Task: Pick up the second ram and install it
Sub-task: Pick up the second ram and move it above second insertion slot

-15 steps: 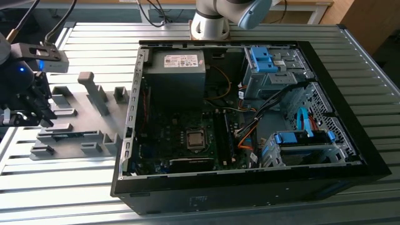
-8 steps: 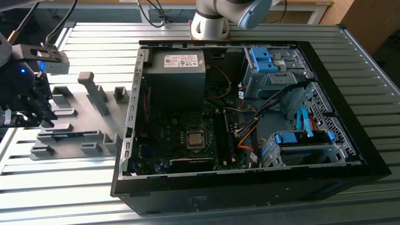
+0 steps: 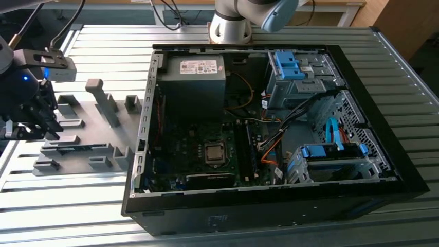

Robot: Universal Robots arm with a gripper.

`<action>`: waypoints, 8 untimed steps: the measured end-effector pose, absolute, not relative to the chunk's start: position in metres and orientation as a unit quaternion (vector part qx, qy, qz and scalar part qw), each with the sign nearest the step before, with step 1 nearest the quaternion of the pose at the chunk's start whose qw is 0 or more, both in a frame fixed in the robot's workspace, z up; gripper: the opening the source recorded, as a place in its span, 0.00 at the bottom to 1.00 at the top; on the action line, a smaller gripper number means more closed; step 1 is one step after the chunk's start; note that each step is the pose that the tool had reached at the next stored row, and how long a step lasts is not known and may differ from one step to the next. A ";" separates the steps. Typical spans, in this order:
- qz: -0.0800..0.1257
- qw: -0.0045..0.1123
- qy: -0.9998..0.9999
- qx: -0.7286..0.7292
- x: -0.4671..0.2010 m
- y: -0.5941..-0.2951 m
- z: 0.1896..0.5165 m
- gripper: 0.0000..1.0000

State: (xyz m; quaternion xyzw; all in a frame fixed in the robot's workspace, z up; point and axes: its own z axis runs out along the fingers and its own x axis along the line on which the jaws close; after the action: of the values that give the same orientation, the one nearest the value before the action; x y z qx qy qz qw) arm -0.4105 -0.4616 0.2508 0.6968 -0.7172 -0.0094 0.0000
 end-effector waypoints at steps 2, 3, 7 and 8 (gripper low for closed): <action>-0.009 0.000 -0.717 0.697 -0.410 -0.462 0.249 0.27; -0.009 0.000 -0.717 0.697 -0.410 -0.462 0.249 0.27; -0.009 0.000 -0.717 0.697 -0.410 -0.462 0.248 0.27; -0.009 0.000 -0.717 0.697 -0.410 -0.462 0.247 0.27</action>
State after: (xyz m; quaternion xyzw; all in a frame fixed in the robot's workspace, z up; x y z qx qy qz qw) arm -0.4105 -0.4616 0.2467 0.6968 -0.7172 -0.0094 0.0000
